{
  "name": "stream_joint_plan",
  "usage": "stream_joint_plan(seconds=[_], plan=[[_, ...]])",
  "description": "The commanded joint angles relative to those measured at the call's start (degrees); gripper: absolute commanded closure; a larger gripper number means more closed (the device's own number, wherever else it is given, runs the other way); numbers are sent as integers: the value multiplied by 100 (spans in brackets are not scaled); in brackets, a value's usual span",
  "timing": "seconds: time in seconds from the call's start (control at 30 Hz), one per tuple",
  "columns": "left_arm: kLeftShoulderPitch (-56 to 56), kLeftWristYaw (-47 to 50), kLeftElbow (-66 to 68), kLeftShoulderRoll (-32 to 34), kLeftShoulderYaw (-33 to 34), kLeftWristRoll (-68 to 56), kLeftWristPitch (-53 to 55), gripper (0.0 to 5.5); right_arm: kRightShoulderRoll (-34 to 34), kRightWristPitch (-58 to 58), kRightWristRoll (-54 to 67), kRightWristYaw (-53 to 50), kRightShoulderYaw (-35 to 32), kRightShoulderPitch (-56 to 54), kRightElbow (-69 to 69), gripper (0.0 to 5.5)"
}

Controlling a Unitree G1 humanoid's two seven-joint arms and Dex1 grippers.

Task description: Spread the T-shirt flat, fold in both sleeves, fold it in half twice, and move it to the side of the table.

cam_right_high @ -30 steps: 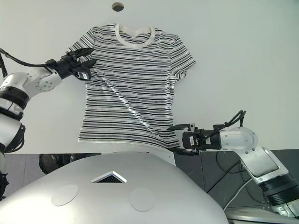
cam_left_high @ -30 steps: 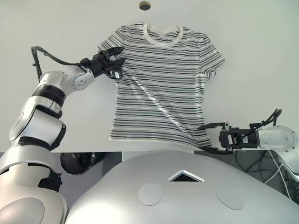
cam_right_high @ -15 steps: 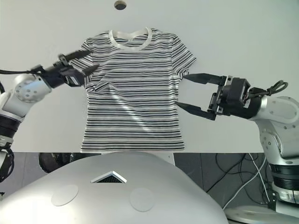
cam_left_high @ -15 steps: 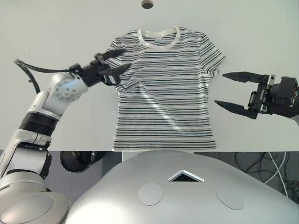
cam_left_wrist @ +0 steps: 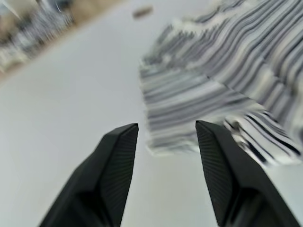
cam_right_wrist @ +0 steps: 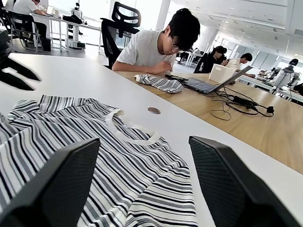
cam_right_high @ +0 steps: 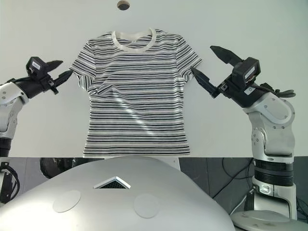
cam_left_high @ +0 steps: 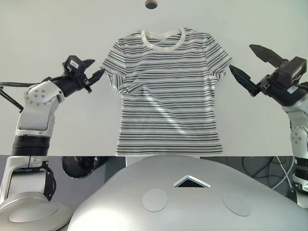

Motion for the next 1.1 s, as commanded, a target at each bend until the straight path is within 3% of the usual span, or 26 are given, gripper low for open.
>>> stream_joint_plan(seconds=[0.03,0.2,0.43,1.07,1.1], plan=[[9,113,36,-54,728,-977,1886,323,91,-62,-81,21,-244,151,44,198],[-306,541,130,-481,1168,-1361,2967,323,217,-148,-194,69,-230,235,55,198],[-611,1002,284,-1083,1346,-1441,3583,323,290,-313,-434,163,-232,334,86,198],[-1096,1241,959,-1577,1327,-1103,3531,323,397,-495,-760,234,-101,378,99,198],[-1081,1194,924,-1589,1323,-1117,3550,345,391,-500,-757,239,-106,386,97,195]])
